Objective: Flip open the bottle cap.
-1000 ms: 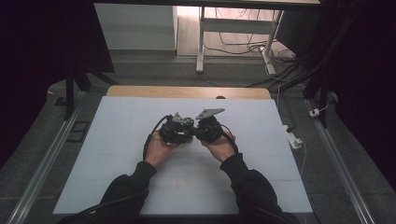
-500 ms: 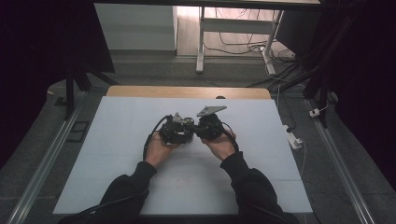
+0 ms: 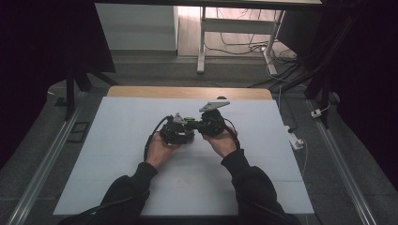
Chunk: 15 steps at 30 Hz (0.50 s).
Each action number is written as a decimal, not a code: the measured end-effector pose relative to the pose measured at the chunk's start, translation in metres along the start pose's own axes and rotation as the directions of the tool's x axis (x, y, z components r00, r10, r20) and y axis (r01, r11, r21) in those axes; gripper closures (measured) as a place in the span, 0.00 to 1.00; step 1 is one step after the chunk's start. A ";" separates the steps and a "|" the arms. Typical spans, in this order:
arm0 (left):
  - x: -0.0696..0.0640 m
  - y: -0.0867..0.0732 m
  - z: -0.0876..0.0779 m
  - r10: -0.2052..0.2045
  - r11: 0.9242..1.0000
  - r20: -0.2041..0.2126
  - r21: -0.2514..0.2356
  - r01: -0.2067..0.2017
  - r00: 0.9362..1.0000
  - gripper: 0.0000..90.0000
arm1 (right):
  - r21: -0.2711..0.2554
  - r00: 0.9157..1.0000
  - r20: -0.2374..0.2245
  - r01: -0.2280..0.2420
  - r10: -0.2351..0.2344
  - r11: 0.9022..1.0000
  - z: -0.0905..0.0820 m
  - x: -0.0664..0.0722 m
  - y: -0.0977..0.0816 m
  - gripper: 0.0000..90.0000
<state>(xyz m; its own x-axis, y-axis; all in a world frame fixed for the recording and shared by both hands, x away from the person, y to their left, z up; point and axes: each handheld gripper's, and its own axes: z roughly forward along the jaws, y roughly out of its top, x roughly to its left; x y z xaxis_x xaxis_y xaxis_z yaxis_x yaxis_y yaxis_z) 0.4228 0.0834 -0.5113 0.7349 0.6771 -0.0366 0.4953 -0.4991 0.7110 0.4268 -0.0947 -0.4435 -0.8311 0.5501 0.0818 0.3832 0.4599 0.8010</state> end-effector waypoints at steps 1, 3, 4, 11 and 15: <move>-0.001 0.000 0.000 0.004 1.000 -0.003 0.000 -0.004 1.000 0.60 | 0.000 1.000 0.000 0.000 0.000 1.000 0.000 0.000 0.000 1.00; -0.001 0.000 0.000 0.002 1.000 -0.003 0.000 -0.002 1.000 0.60 | 0.003 1.000 0.012 -0.001 0.001 1.000 0.000 -0.002 0.001 1.00; 0.000 0.000 0.000 0.001 1.000 0.000 0.000 -0.001 1.000 0.60 | 0.002 1.000 0.007 -0.010 0.010 1.000 0.001 -0.004 0.001 1.00; 0.000 0.000 0.000 0.006 1.000 -0.003 0.000 -0.006 1.000 0.60 | -0.019 1.000 0.014 -0.023 0.023 1.000 0.001 -0.009 0.006 1.00; -0.001 0.000 0.000 0.005 1.000 -0.003 0.000 -0.005 1.000 0.60 | -0.021 0.999 0.025 -0.023 0.023 1.000 0.004 -0.011 0.009 1.00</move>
<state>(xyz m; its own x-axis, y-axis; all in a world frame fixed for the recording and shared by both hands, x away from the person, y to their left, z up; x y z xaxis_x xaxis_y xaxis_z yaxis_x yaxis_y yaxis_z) 0.4223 0.0830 -0.5115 0.7362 0.6760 -0.0307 0.4913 -0.5028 0.7112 0.4410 -0.0932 -0.4396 -0.8117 0.5778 0.0854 0.3933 0.4325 0.8114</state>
